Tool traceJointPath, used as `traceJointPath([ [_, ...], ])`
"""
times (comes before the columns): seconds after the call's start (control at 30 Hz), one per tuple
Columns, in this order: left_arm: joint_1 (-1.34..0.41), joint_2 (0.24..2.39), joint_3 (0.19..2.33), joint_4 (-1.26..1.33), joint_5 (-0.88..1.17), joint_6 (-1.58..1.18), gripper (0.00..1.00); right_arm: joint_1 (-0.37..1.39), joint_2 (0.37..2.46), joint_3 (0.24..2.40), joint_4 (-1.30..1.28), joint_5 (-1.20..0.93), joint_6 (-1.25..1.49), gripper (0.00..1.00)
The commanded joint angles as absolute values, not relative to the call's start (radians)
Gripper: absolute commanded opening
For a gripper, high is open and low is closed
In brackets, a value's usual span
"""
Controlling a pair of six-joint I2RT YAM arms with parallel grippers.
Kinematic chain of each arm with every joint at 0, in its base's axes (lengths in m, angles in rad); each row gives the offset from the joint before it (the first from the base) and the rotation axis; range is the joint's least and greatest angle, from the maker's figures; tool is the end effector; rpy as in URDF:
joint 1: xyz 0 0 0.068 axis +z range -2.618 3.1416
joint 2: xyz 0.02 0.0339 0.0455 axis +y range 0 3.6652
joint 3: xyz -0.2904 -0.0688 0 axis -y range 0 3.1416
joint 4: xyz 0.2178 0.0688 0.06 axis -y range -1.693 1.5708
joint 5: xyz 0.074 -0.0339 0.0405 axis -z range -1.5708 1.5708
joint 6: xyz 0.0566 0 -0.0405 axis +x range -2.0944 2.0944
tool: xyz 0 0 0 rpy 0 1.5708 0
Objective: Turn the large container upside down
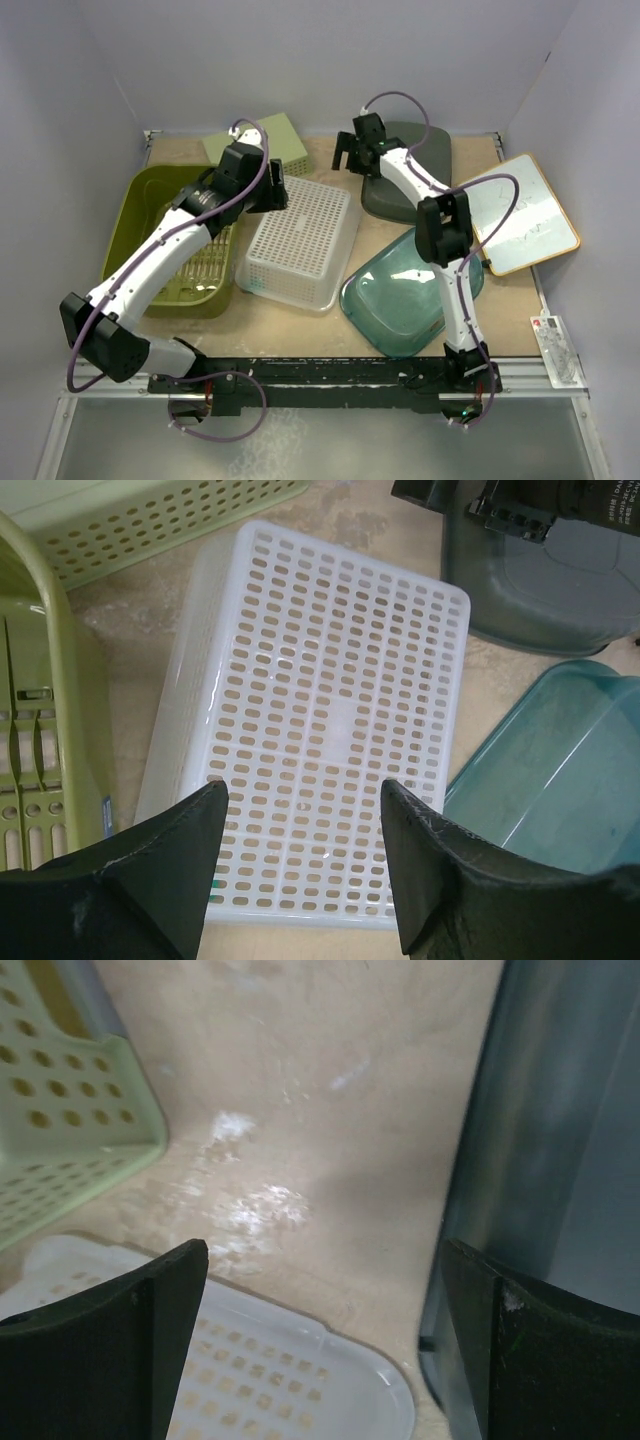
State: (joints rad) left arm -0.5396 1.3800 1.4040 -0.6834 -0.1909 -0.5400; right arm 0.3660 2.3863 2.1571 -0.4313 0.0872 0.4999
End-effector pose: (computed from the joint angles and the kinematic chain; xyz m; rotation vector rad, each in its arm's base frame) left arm 0.2489 -0.1365 0.3845 -0.1056 2.2407 -0.3804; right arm 0.5248 0.1959 0.2415 0.1988 2.2460 0.3736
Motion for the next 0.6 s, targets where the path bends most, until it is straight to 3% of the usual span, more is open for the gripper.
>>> traceJointPath([
  [0.0,-0.544,1.340,1.380,-0.691,-0.161,-0.553,0.60,0.324,2.321,2.115,-0.421,0.150,0.571,1.00],
  [0.23,-0.581,1.339,1.360,-0.745,-0.141,-0.512,0.58,0.292,2.232,2.002,-0.377,0.153,0.581,1.00],
  [0.57,-0.641,1.294,1.319,-0.839,-0.169,-0.497,0.55,0.299,1.843,1.611,-0.041,-0.212,0.532,1.00],
])
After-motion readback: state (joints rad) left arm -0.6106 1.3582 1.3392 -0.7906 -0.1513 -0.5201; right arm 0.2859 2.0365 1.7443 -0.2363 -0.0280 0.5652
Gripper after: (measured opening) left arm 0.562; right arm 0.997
